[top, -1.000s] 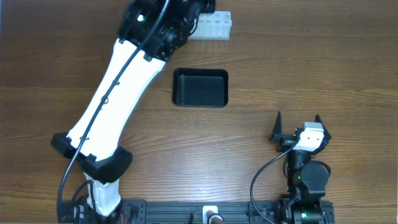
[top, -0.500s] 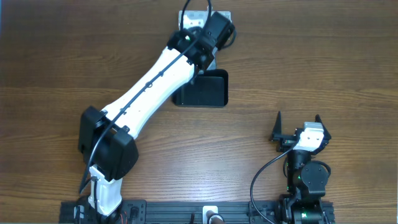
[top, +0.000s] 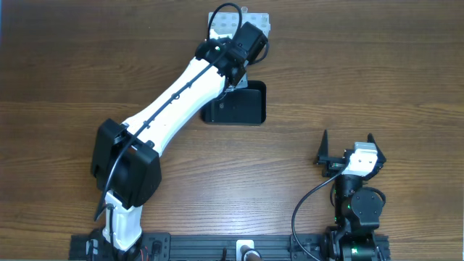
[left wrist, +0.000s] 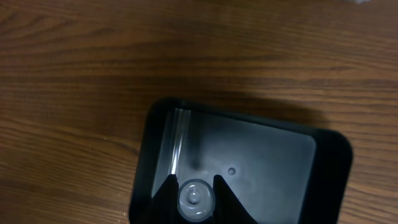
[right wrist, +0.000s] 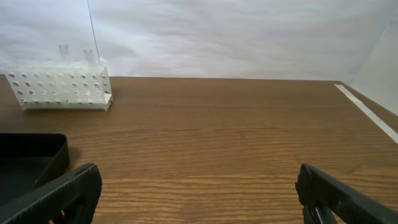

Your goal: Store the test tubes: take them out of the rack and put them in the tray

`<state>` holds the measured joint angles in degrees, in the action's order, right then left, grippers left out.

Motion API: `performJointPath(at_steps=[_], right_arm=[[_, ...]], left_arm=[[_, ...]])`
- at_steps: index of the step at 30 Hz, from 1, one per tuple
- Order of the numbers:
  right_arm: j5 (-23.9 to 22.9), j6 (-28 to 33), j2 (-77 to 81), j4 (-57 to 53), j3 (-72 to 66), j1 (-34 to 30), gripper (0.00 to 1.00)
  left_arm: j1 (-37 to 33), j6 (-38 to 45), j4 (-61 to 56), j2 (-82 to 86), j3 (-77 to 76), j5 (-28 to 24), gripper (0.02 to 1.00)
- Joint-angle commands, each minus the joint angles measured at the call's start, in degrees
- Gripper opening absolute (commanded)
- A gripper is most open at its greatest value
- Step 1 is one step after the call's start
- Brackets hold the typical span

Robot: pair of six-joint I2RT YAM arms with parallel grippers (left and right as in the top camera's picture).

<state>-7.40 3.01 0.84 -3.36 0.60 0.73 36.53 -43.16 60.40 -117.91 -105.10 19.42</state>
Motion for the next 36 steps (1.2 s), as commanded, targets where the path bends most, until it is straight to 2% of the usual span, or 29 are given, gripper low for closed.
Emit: performJointPath(at_steps=[1, 15, 21, 28, 36], right_arm=[[0.48, -0.15, -0.57, -0.13, -0.31, 0.07, 0.991], [0.48, -0.15, -0.57, -0.13, -0.31, 0.07, 0.993], [0.48, -0.15, -0.57, -0.15, -0.31, 0.07, 0.993], [0.48, -0.15, -0.57, -0.13, -0.31, 0.07, 0.993], [0.48, -0.15, -0.57, -0.13, -0.31, 0.07, 0.991]], left_arm=[[-0.81, 0.92, 0.24, -4.07, 0.09, -2.05, 0.128], [-2.58, 0.96, 0.0, -7.61, 0.09, -3.82, 0.119], [-3.3, 3.98, -1.97, -9.2, 0.09, -7.48, 0.126], [-3.34, 4.59, -2.43, -9.75, 0.09, -7.85, 0.123], [-3.32, 6.97, -2.97, -11.63, 0.09, -7.85, 0.165]])
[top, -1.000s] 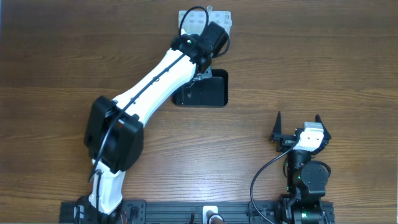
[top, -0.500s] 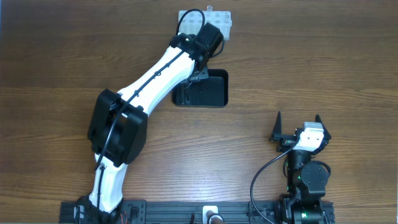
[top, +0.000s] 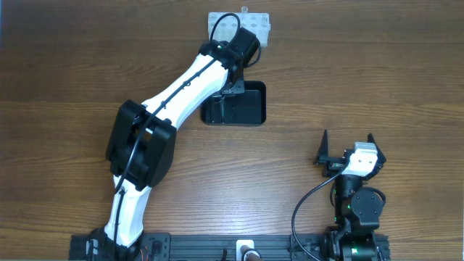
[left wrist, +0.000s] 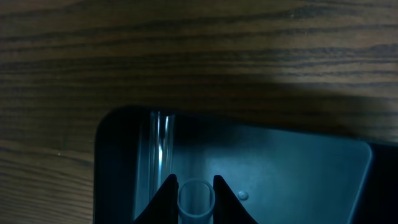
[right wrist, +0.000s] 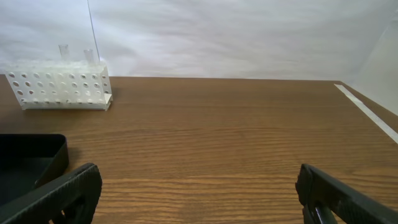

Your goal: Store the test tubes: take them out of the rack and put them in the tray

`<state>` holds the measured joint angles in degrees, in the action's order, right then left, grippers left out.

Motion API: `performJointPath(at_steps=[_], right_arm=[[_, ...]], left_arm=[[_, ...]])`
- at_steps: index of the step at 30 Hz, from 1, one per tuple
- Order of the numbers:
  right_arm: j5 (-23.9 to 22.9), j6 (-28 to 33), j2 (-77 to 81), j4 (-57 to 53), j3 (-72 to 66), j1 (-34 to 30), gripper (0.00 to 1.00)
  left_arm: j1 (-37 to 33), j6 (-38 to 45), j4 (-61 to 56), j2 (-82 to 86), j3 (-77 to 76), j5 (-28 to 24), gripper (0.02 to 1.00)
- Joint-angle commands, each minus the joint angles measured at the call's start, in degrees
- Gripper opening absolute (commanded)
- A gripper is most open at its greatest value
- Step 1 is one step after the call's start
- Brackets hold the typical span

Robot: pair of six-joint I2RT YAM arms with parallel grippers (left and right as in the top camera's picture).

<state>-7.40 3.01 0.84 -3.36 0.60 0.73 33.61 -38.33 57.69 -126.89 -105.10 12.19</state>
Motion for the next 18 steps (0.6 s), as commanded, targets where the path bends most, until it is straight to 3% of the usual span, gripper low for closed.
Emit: performJointPath(at_steps=[1, 5, 16, 18], right_arm=[[0.48, -0.15, -0.57, -0.15, -0.31, 0.07, 0.991], [0.48, -0.15, -0.57, -0.15, -0.31, 0.07, 0.989], [0.48, -0.15, -0.57, -0.13, -0.31, 0.07, 0.993], [0.48, -0.15, -0.57, -0.13, -0.31, 0.07, 0.993]], left_arm=[[-0.39, 2.14, -0.42, -2.91, 0.09, -0.59, 0.169], [-0.48, 2.14, -1.2, -3.19, 0.09, -0.48, 0.207], [-0.35, 2.27, -4.74, 8.37, 0.09, 5.97, 0.474], [-0.42, 5.9, -6.73, 13.27, 0.11, 6.84, 0.551]])
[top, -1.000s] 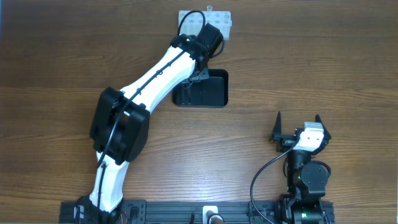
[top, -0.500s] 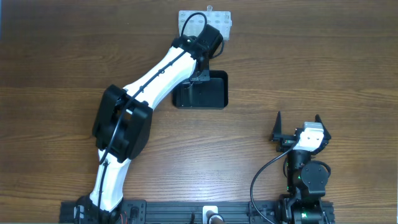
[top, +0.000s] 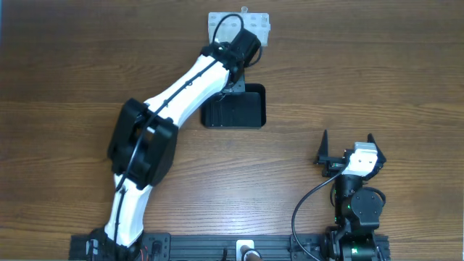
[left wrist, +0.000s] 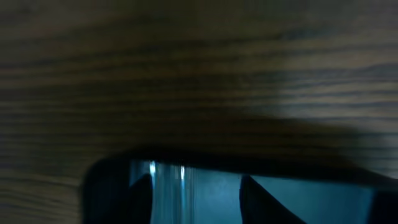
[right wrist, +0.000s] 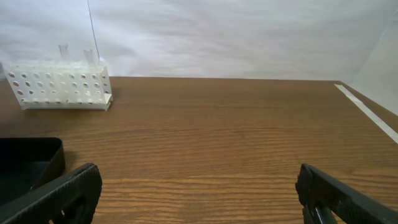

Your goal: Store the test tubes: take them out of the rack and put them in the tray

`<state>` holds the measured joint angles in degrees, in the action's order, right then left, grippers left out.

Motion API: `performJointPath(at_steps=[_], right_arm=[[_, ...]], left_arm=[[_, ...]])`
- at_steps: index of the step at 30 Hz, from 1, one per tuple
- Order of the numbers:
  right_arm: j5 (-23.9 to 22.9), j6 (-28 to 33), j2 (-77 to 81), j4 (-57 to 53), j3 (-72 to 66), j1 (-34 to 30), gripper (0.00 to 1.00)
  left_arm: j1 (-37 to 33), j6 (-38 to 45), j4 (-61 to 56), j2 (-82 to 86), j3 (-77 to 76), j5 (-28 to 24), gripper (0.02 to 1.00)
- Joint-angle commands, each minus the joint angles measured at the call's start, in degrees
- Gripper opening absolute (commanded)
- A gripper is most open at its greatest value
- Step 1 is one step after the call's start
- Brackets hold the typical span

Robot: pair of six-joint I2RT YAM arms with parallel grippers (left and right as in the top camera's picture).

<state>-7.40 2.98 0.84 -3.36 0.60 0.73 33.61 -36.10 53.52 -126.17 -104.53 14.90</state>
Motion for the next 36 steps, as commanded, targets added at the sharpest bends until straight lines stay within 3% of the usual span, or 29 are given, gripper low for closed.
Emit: performJointPath(at_steps=[1, 7, 10, 23, 27, 36], right_arm=[[0.48, -0.13, -0.57, -0.13, -0.31, 0.07, 0.993], [0.48, -0.13, -0.57, -0.13, -0.31, 0.07, 0.993], [0.48, -0.13, -0.57, -0.13, -0.31, 0.07, 0.991], [0.48, -0.13, -0.57, -0.13, -0.31, 0.07, 0.993], [0.48, -0.13, -0.55, -0.15, -0.31, 0.07, 0.993], [0.48, -0.13, -0.57, -0.13, -0.31, 0.07, 0.993]], left_arm=[[-0.55, 6.56, -4.07, 14.99, -0.46, 4.31, 0.581], [-2.64, 20.5, -13.88, 29.27, 3.17, 7.3, 0.715], [-5.6, 22.34, -19.76, 36.89, 10.23, 6.51, 0.75], [-30.45, 25.44, -49.11, 80.67, 64.65, -13.62, 0.928], [-32.24, 25.42, -55.15, 94.99, 79.25, -14.34, 0.945], [-32.22, 25.42, -59.58, 115.27, 95.78, -18.43, 0.996]])
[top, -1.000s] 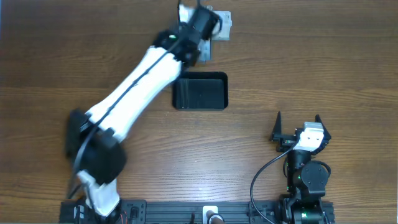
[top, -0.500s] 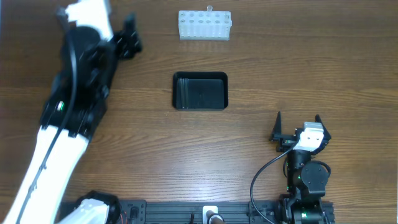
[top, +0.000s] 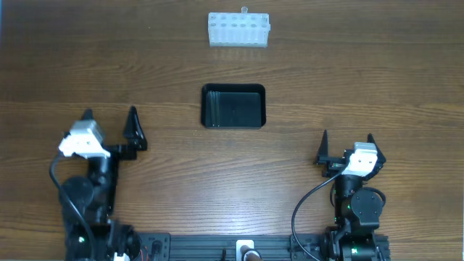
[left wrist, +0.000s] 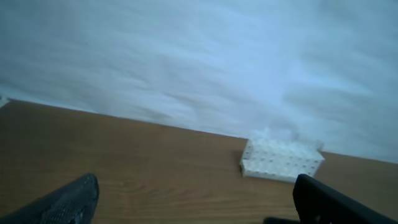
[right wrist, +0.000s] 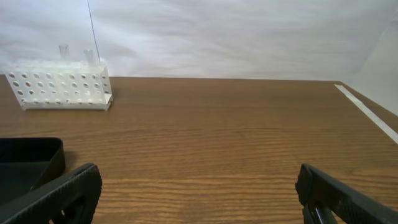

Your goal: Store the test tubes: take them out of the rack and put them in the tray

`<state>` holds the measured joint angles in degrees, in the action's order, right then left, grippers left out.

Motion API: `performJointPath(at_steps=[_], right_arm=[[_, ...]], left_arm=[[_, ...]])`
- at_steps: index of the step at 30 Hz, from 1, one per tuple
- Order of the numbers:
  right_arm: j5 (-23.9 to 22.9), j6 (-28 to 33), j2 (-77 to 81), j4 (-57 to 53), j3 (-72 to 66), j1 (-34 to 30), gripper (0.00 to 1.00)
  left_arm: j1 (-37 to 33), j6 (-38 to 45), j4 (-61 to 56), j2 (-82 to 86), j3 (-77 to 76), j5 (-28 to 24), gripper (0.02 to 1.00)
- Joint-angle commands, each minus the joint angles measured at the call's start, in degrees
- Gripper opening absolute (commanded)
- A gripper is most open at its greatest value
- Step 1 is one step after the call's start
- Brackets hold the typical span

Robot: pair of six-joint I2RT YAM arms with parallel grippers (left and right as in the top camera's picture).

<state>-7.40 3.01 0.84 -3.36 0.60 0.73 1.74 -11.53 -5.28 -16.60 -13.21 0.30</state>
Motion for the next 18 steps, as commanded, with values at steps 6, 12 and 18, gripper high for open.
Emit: performJointPath(at_steps=[6, 12, 18], right_arm=[[0.48, -0.15, -0.57, -0.13, -0.31, 0.07, 0.991], [0.48, -0.15, -0.57, -0.15, -0.31, 0.07, 0.993], [0.48, -0.15, -0.57, -0.15, -0.31, 0.07, 0.991]], left_arm=[[0.11, 0.9, -0.44, 11.85, 9.46, -5.86, 0.998], [0.17, 0.9, 2.69, 16.39, 12.87, -6.95, 0.996], [0.39, 0.87, 9.4, 16.39, 12.87, -6.56, 0.998]])
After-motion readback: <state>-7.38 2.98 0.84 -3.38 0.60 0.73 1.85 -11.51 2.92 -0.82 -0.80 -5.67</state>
